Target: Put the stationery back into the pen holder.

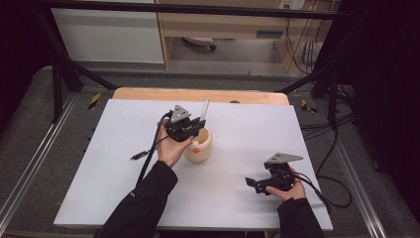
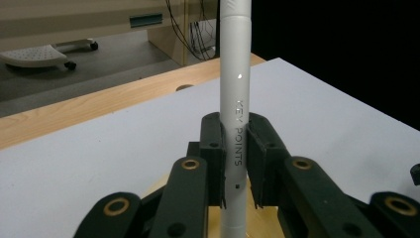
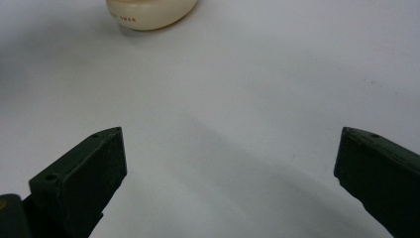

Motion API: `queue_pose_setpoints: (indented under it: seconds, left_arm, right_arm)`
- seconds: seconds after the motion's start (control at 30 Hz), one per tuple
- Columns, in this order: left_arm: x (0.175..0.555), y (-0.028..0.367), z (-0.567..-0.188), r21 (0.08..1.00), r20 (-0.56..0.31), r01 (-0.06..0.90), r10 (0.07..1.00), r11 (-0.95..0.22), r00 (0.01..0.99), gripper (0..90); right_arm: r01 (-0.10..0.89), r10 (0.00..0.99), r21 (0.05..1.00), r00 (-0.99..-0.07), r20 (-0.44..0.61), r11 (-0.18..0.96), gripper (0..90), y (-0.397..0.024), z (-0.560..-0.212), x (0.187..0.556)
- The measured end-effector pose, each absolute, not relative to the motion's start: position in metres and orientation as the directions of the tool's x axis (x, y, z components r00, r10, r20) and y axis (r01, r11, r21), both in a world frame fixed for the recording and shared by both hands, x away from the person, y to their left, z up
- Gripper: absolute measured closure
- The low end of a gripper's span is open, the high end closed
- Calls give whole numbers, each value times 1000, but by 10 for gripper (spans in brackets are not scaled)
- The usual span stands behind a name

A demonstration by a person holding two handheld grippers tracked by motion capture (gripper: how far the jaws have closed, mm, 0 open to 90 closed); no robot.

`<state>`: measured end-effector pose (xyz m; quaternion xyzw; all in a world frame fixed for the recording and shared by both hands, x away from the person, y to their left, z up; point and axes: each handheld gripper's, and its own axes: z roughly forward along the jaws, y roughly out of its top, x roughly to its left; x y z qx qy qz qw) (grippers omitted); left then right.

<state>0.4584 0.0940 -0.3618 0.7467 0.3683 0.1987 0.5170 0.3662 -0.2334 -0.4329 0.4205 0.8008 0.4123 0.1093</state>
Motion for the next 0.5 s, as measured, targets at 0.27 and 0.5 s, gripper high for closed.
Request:
queue_pose_setpoints:
  seconds: [0.27,0.5]
  left_arm:
    - [459,97,-376,910,-81,357,754,-211,652,785]
    - [457,100,-388,906,-76,360,749,-225,658,785]
  right_arm:
    - [583,763,752,-623,171,307,7,-233,-434,366]
    - [587,763,747,-623,173,310,7,-232,-434,366]
